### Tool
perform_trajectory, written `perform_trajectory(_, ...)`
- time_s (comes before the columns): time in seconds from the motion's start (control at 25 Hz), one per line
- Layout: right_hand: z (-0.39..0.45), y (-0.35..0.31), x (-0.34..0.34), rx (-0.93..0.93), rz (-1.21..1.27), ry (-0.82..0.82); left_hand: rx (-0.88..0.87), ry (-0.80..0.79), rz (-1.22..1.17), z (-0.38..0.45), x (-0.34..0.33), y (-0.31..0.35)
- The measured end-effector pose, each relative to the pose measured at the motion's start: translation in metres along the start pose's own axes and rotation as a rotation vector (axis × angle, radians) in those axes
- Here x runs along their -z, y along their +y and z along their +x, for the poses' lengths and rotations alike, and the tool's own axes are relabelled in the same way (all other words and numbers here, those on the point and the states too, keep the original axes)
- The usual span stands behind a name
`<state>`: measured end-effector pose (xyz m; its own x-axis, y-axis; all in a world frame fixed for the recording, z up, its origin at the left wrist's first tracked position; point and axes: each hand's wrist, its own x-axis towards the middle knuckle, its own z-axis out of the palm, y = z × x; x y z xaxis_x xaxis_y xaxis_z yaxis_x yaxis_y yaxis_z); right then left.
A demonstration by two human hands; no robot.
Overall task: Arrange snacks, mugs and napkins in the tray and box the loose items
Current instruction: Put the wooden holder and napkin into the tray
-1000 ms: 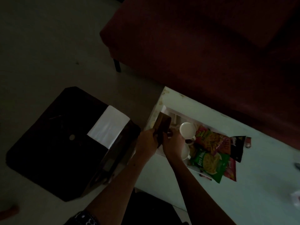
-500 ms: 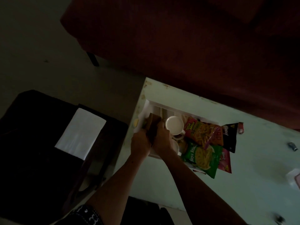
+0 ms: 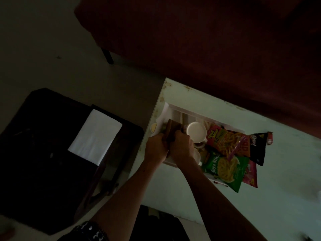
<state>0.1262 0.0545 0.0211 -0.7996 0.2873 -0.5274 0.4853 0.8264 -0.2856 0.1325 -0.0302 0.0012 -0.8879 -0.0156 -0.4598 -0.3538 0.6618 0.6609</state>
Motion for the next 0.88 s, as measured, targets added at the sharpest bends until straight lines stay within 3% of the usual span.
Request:
perform_trajectory(0.08, -0.01, -0.014, 0.002, 0.004, 0.066, 0.063, 0.039, 0.035, -0.128, -0.009, 0.022, -0.005)
perform_trajectory(0.16, -0.021, -0.033, -0.001, 0.032, 0.142, 0.064, 0.074, 0.17, -0.175, -0.016, 0.051, -0.016)
perform_trajectory(0.28, -0.035, -0.065, -0.021, 0.038, 0.329, -0.067, 0.074, 0.451, -0.168, -0.019, 0.103, -0.044)
perform_trajectory(0.36, -0.04, -0.085, -0.041, 0.004, 0.402, -0.166, 0.12, 0.556, -0.137, -0.017, 0.136, -0.065)
perform_trajectory(0.56, -0.05, -0.125, -0.078, -0.177, 0.66, -0.266, 0.303, 0.479, 0.0, -0.008, 0.175, -0.1)
perform_trajectory(0.88, -0.05, -0.146, -0.105, -0.291, 0.602, -0.185, 0.441, 0.315, 0.095, -0.005, 0.174, -0.124)
